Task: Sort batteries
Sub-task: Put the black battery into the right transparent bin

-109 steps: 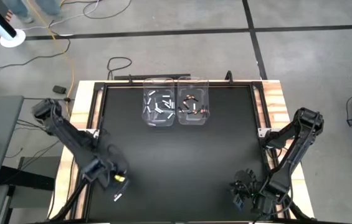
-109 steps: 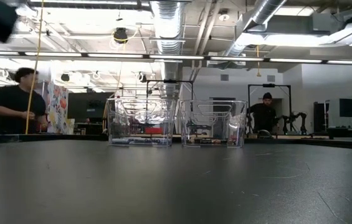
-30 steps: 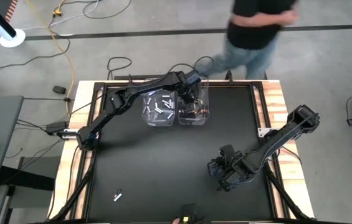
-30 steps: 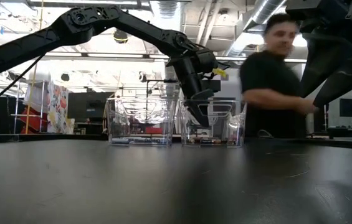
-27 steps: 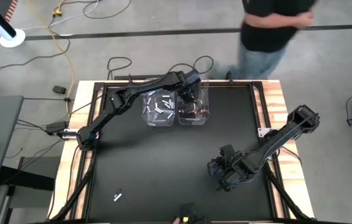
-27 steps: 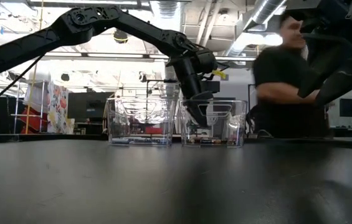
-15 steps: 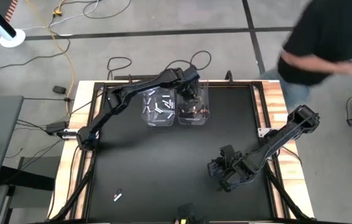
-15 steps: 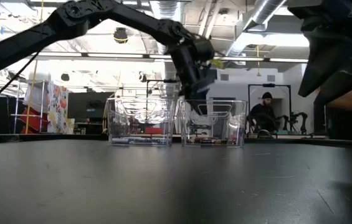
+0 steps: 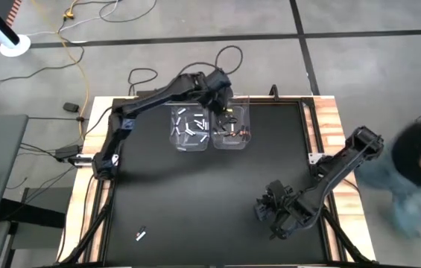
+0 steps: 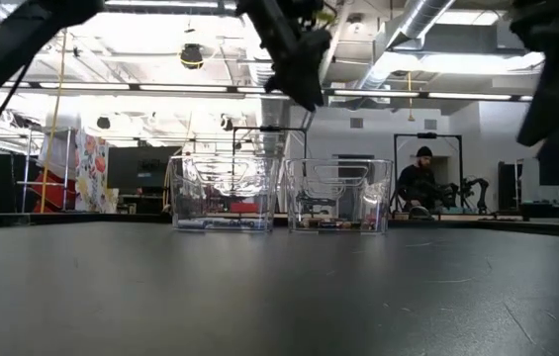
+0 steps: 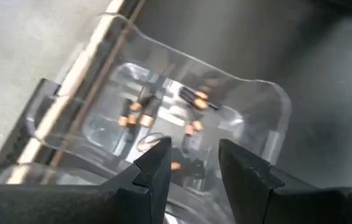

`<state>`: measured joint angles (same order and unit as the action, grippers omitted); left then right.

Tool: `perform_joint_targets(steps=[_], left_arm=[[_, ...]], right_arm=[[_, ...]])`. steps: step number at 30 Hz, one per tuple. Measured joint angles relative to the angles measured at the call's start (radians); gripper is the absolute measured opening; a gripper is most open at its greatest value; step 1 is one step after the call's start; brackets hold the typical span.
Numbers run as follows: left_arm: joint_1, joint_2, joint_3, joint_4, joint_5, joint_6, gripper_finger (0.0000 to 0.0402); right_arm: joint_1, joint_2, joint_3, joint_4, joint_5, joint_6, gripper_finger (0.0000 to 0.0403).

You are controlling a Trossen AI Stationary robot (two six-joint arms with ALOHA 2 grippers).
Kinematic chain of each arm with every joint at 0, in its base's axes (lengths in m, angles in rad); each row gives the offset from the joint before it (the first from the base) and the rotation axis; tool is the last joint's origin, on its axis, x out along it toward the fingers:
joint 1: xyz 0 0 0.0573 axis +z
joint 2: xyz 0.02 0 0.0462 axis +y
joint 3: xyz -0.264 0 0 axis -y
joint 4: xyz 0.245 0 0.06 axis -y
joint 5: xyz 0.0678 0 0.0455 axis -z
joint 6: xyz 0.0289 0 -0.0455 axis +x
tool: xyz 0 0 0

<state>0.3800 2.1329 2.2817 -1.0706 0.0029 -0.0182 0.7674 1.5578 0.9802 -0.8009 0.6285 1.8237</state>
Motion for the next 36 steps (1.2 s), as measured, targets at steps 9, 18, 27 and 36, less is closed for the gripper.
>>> perform_joint_targets(steps=[9,18,27,36], left_arm=[[-0.192,-0.163,-0.377,0.167,-0.08,-0.144,0.013],[-0.387,-0.415,-0.818,0.312,-0.196,-0.408,0.013],[-0.662,-0.675,-1.121,0.273,-0.292,-0.822,0.013],[-0.992,-0.736,-1.244,0.209,-0.291,-1.282,0.0127]], right_arm=[[0.091,0.0,0.0,0.0,0.0,0.0,0.0164],[0.145,0.0,0.0,0.0,0.0,-0.071,0.0164],[0.144,0.0,0.0,-0.007,0.0,-0.173,0.0164],[0.14,0.0,0.0,-0.007,0.0,-0.226,0.0164]])
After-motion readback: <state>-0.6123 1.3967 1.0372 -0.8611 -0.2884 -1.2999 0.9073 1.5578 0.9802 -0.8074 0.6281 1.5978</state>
